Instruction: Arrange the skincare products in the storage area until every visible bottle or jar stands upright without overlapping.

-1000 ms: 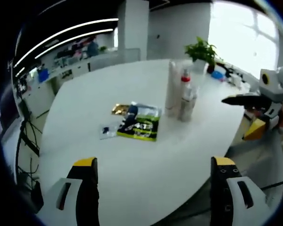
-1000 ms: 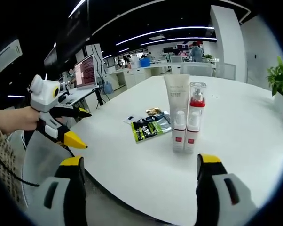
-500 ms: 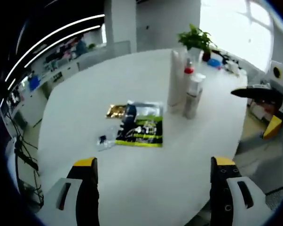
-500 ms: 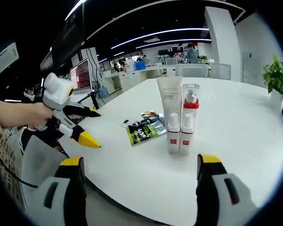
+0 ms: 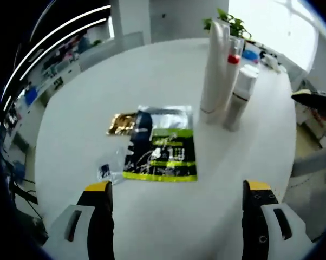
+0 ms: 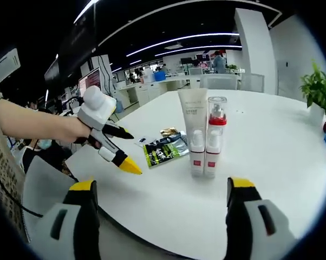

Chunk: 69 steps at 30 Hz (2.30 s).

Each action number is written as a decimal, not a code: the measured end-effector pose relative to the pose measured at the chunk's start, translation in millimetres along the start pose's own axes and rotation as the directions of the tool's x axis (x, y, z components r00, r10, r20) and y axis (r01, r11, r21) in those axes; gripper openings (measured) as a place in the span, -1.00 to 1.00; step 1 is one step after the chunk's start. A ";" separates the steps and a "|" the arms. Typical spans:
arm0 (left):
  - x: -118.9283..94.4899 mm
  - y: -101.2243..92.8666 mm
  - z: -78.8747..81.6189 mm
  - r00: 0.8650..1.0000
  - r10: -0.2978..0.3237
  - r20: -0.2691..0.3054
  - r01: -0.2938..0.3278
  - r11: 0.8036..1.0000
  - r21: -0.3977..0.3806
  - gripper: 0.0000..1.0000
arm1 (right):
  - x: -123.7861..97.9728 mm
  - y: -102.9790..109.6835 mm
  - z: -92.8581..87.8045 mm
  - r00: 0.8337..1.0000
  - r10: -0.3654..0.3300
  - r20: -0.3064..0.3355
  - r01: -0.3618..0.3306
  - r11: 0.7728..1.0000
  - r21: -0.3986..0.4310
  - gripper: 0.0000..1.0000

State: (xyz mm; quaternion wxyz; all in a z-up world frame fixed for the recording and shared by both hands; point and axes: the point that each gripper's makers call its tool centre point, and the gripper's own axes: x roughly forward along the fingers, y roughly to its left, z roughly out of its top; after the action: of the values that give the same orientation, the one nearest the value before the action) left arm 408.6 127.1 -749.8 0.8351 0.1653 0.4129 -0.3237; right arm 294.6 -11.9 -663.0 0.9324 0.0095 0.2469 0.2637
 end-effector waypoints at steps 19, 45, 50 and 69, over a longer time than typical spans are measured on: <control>46.0 15.5 31.3 0.996 -0.055 -0.070 0.062 0.994 0.090 0.94 | 0.8 -12.0 -2.6 0.999 -0.045 -0.006 0.045 0.999 0.028 0.95; 58.9 7.7 26.5 0.978 -0.072 -0.197 0.092 0.991 0.098 0.87 | -1.0 -24.8 -4.9 0.994 -0.110 -0.013 0.110 0.993 0.053 0.94; 57.7 12.9 31.6 0.984 -0.053 -0.173 0.065 0.996 0.062 0.67 | -1.4 -25.8 -4.7 0.993 -0.116 -0.012 0.117 0.992 0.053 0.94; 51.3 -0.3 35.8 0.986 -0.084 -0.147 0.083 0.996 -0.014 -0.72 | -2.3 -28.2 -2.8 0.991 -0.132 -0.001 0.132 0.990 0.055 0.93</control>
State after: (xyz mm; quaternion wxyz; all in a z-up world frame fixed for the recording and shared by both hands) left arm 452.3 86.7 -769.0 0.7885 0.1681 0.4815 -0.3437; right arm 305.3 -37.6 -668.7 0.9475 0.0191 0.2530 0.1947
